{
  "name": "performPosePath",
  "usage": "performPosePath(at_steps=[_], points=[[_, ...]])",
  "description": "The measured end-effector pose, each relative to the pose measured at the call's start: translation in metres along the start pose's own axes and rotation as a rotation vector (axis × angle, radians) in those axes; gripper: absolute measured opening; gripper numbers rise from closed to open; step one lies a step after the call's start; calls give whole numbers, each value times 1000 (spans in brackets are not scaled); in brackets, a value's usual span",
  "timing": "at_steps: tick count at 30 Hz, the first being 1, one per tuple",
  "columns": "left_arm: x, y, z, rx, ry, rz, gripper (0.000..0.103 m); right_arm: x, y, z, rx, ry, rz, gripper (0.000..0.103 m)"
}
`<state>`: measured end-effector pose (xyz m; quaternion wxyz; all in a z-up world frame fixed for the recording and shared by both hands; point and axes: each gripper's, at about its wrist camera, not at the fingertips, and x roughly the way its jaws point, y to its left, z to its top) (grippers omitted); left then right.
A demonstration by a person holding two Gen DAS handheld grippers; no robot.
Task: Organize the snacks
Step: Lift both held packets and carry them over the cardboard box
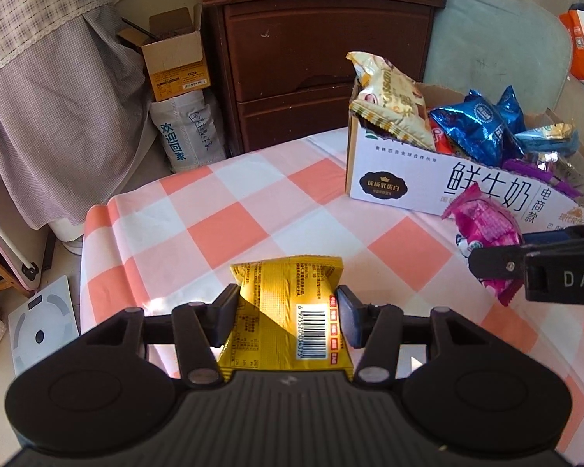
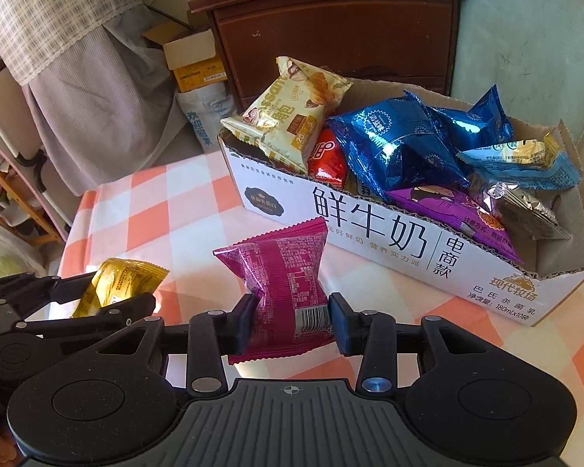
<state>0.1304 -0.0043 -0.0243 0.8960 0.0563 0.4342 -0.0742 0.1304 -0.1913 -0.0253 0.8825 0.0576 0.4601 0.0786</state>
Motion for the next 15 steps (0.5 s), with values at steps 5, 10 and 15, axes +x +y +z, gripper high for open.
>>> performPosePath(at_steps=[5,10,15], points=[[-4,3,8,-33,-12,6,52,-11,2,2,20,-28,-3,40],[-10,4,14,-56,-26,0,52,-27,4,2,37,-74,-26,40],[-16,3,18,-65,-40,-5,52,-36,5,1,60,-97,-11,40]])
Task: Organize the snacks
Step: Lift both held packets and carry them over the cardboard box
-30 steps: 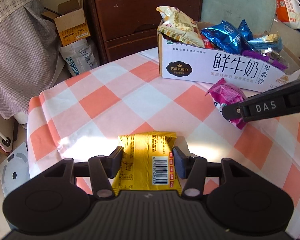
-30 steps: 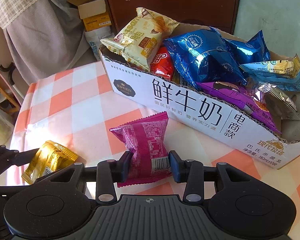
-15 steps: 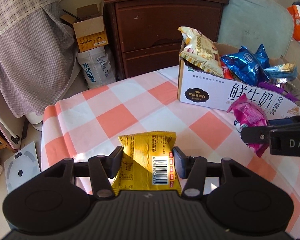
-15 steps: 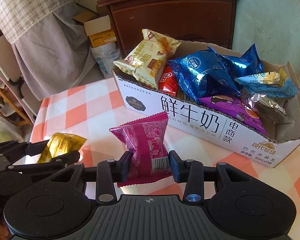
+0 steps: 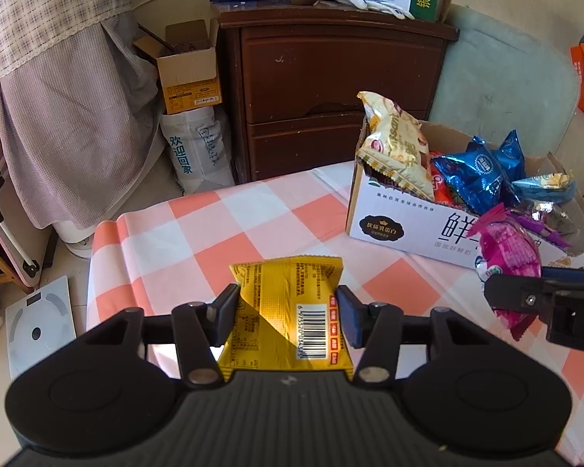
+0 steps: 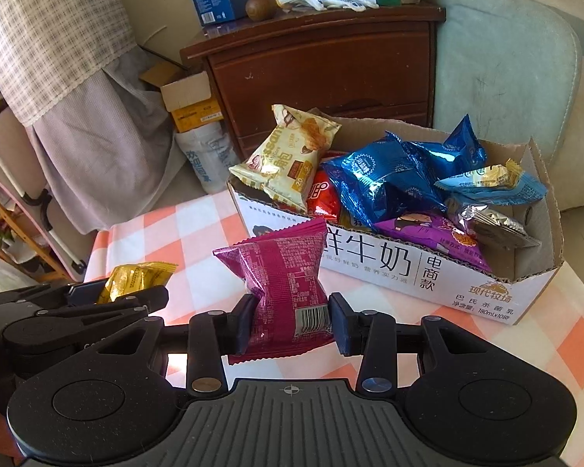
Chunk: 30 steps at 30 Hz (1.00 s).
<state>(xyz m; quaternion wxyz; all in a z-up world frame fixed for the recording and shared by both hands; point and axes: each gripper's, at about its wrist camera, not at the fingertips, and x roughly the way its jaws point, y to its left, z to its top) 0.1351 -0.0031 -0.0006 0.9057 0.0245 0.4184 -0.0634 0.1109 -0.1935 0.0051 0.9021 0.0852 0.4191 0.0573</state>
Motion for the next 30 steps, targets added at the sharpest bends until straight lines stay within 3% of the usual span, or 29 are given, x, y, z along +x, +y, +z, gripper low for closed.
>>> performPosePath(at_steps=[17,30], points=[[-36,-6,39,-36,-156,-45,52,-36,-38,12,121,-125,-4,40],[-25,-38,69,3,-208,-106,52,-65,-76,31,217,-294,-124,40]])
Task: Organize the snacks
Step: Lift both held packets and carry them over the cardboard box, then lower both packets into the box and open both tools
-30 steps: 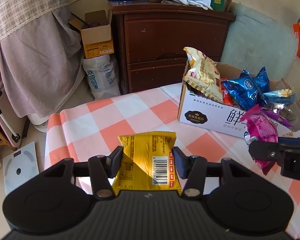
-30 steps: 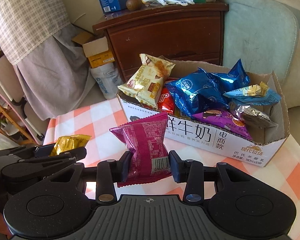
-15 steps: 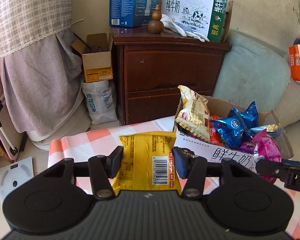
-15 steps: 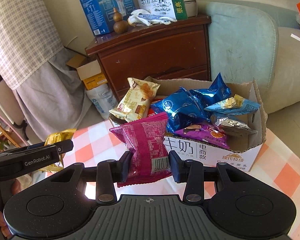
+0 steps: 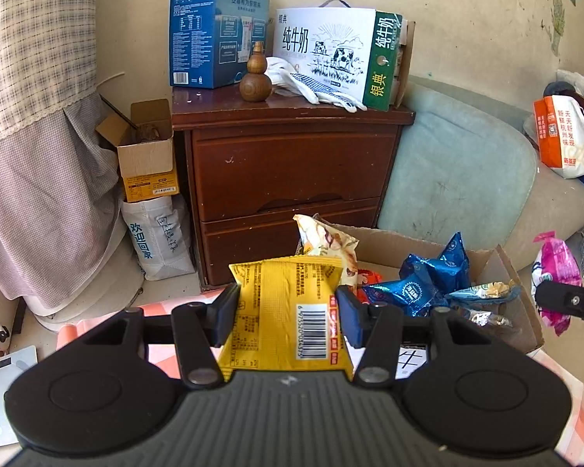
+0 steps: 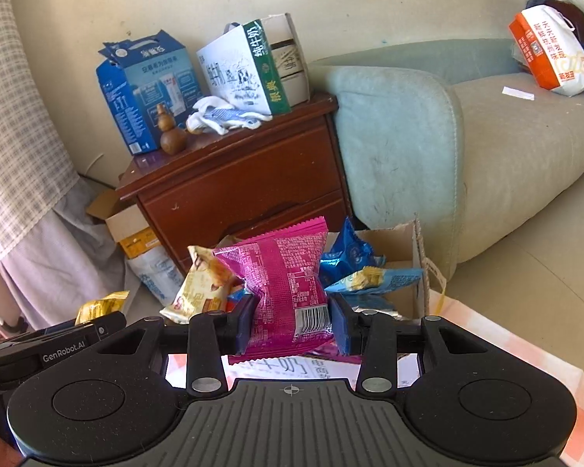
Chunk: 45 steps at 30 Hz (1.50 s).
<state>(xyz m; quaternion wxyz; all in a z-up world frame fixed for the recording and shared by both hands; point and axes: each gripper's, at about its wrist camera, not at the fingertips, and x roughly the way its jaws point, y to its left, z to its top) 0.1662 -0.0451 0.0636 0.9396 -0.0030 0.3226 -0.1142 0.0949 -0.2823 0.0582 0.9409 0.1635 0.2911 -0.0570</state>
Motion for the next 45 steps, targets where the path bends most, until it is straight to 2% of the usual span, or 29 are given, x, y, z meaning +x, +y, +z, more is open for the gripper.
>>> performPosePath(at_steps=[16,26,28,30,33,37,40,45], points=[[45,-32,29,-29,-2,-73,52,25,-19,11,90,0,-21,40],[87,-60,36,30,22,-96,53,56,-40,16,131,20,-90,40],[96,-63,32,36,31,-93,55,64,-44,17,146,21,-98,40],[101,-65,29,39,40,-80,73,72,-47,15,164,23,-102,42],[96,-70,27,59,33,-66,86,75,-48,16,161,37,-112,52],[83,-75,28,95,23,-47,94,69,-48,17,170,31,-109,59],[74,-74,28,103,46,-33,96,65,-47,17,172,47,-124,67],[59,-67,23,101,83,-26,98,59,-41,16,155,63,-148,69]])
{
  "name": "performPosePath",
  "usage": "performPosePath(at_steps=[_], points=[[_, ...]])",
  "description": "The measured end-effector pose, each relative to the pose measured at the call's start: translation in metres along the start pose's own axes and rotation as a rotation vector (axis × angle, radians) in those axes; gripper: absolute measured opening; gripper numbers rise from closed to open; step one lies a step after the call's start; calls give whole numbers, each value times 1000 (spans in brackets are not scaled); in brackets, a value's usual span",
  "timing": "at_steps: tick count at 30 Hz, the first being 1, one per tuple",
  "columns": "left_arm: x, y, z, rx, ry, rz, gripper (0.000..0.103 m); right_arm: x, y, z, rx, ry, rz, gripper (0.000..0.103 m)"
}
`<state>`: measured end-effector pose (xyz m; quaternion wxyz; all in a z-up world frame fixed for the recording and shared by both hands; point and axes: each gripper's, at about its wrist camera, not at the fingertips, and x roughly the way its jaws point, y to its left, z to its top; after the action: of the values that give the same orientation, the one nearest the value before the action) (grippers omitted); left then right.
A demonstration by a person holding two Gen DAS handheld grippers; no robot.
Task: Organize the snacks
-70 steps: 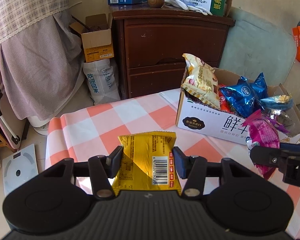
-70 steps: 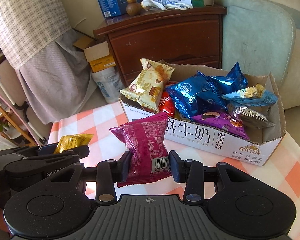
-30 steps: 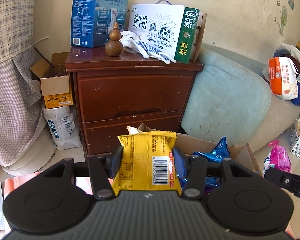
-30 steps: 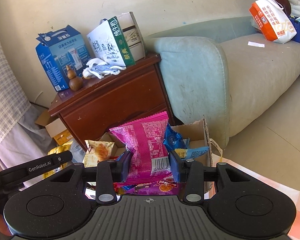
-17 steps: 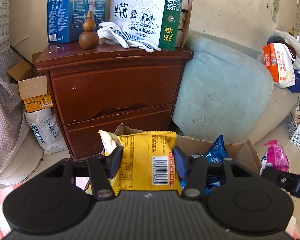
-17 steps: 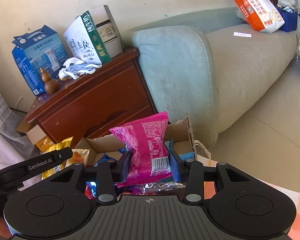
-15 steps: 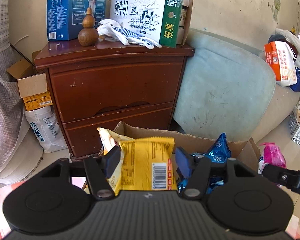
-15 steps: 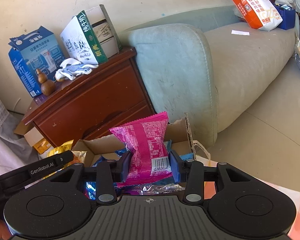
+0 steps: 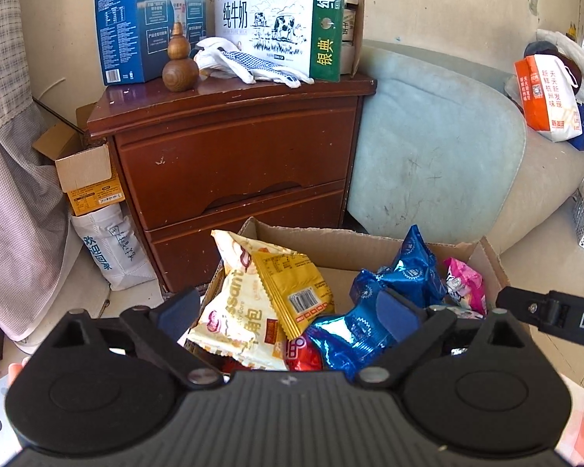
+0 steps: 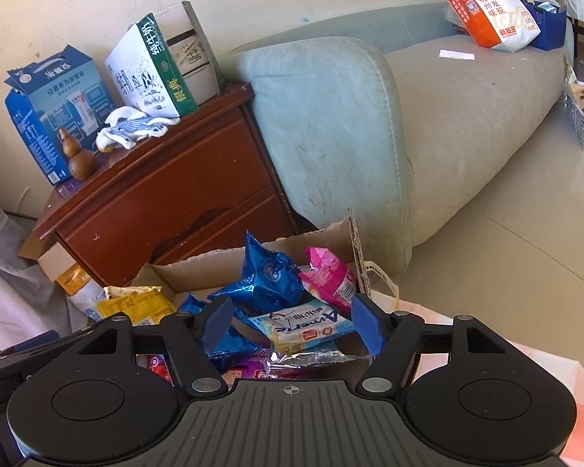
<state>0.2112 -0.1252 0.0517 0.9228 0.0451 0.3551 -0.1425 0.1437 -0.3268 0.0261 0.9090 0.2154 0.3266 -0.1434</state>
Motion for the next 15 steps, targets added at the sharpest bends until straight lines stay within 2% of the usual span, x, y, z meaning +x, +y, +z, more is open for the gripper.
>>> performPosePath(at_steps=[3,8,15], points=[[-7,4,-7,-6,24,23,99,-7,3,-2,-14,1,-14,71],[-13,9,-22,-4,86,44,100,-19,12,-8,-61,1,-56,82],[-27,27,-40,-43,136,78,100,-26,17,-14,-75,23,-104,89]])
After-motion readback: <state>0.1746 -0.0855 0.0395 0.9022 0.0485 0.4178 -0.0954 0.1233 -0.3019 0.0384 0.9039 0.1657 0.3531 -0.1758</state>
